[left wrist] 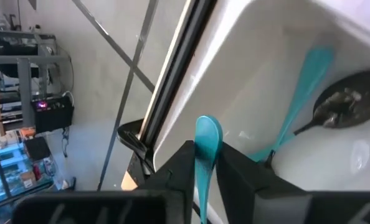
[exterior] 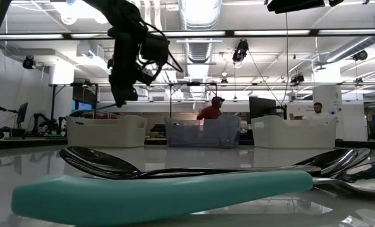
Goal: Sort silverware by color (type)
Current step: Put the blue spoon into the gray bin, then put the black spoon into the black bin
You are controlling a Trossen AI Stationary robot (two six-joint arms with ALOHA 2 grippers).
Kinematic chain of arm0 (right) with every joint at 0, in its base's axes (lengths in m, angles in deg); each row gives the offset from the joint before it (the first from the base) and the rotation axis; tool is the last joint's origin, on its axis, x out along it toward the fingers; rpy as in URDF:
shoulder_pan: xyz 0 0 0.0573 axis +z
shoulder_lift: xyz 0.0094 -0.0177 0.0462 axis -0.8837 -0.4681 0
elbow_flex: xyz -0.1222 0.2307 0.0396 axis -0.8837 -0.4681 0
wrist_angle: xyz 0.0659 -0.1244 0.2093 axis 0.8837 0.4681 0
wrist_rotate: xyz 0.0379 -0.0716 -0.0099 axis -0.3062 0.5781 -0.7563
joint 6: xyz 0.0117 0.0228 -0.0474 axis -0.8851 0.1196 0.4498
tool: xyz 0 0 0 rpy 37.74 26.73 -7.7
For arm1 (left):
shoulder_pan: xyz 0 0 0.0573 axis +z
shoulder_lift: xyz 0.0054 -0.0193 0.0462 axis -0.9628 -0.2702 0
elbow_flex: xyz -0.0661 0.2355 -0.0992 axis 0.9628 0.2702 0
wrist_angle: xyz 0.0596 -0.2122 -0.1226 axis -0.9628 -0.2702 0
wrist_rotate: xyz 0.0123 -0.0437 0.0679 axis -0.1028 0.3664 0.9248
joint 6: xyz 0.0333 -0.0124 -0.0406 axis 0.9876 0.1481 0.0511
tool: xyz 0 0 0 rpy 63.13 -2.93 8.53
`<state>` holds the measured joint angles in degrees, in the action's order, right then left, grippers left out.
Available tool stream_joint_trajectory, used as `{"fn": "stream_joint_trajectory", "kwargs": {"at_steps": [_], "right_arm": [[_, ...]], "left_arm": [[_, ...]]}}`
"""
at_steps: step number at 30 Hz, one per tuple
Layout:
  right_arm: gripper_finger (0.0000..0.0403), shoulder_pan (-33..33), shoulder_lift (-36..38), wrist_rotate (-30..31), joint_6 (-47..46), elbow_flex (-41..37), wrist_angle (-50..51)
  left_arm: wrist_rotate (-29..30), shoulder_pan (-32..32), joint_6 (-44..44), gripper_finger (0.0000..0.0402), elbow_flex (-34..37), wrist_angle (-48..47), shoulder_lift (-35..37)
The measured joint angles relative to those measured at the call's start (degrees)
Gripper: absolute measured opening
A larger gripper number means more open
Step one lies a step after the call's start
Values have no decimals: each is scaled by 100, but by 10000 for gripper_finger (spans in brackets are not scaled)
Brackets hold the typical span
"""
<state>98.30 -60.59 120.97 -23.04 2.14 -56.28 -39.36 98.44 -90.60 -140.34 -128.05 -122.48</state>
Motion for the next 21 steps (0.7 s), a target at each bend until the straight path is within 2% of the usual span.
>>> {"fn": "stream_joint_trajectory", "kwargs": {"at_steps": [11,14,18,21], "right_arm": [[164,0,0,-459,-11,0,37],[164,2,0,-680,-130,0,165],[164,2,0,-1611,-151,0,308],[164,2,0,-2418,-213,0,358]], "left_arm": [[-90,-77,-102,125,-731,51,0],[-645,-202,-278,135,-1082,56,0],[-1643,-506,-612,136,-1529,180,0],[-2047,-870,-913,133,-1741,369,0]]}}
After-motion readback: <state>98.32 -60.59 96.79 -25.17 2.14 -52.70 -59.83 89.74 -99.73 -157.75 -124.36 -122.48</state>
